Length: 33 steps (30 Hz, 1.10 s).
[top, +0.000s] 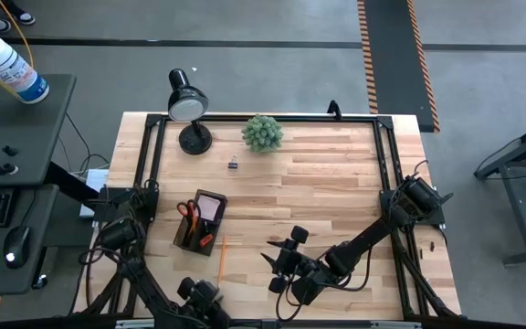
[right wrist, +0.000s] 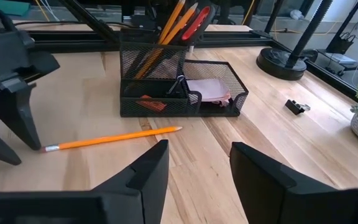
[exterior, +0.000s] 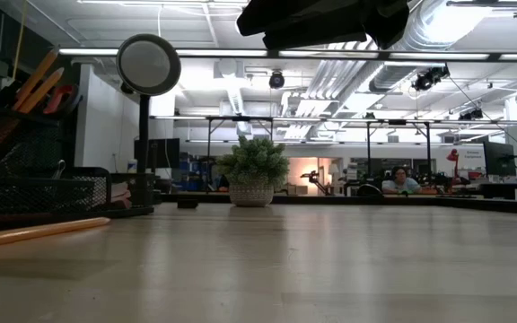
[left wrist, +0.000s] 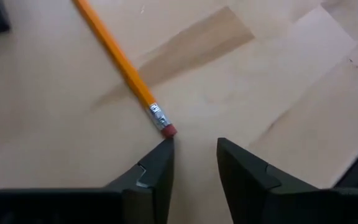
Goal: Pick and place office supplies into organizer
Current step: Put the orange pencil into the desk organizer
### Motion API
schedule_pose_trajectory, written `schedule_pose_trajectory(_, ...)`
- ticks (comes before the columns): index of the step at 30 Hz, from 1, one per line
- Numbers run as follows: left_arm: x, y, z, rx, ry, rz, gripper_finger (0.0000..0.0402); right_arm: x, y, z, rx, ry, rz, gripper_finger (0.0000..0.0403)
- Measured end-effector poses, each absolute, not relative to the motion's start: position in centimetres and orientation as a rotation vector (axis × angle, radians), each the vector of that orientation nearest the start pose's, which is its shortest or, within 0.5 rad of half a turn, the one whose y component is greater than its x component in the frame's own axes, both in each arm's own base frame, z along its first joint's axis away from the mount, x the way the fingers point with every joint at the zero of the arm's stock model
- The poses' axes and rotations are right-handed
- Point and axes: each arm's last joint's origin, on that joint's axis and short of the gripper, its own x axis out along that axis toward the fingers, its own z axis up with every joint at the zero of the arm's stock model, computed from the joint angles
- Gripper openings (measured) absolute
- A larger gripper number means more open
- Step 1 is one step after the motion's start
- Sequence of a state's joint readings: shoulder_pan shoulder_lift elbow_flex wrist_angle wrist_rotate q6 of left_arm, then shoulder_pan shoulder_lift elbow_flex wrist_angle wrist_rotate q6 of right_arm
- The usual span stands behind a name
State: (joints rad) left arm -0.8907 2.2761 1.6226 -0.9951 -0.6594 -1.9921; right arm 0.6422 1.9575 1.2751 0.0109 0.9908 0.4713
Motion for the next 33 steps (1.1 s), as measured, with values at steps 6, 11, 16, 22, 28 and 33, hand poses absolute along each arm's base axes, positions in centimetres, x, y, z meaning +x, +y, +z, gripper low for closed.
schedule_pose_trajectory(6, 28.02, -30.5, 11.23, -0.584, 0.772, 0.866, 0.0089, 34.52, 22.8, 18.8, -0.033, 0.368, -0.429, 0.0159)
schedule_pose_trajectory(11, 27.92, -30.32, 11.21, -0.566, 0.784, 0.88, 0.0068, 34.53, 22.79, 18.8, -0.032, 0.369, -0.427, 0.0154)
schedule_pose_trajectory(16, 27.84, -30.23, 11.19, -0.555, 0.787, 0.886, 0.0048, 34.54, 22.8, 18.79, -0.031, 0.371, -0.423, 0.0159)
schedule_pose_trajectory(22, 27.73, -30.23, 11.18, -0.559, 0.824, 0.896, 0.0041, 34.54, 22.83, 18.77, -0.027, 0.376, -0.412, 0.0161)
schedule_pose_trajectory(28, 27.77, -30.35, 11.24, -0.554, 0.84, 0.884, 0.0064, 34.54, 22.84, 18.77, -0.027, 0.377, -0.411, 0.0154)
schedule_pose_trajectory(33, 27.79, -30.37, 11.35, -0.557, 0.845, 0.886, 0.0096, 34.54, 22.84, 18.77, -0.027, 0.377, -0.411, 0.0157)
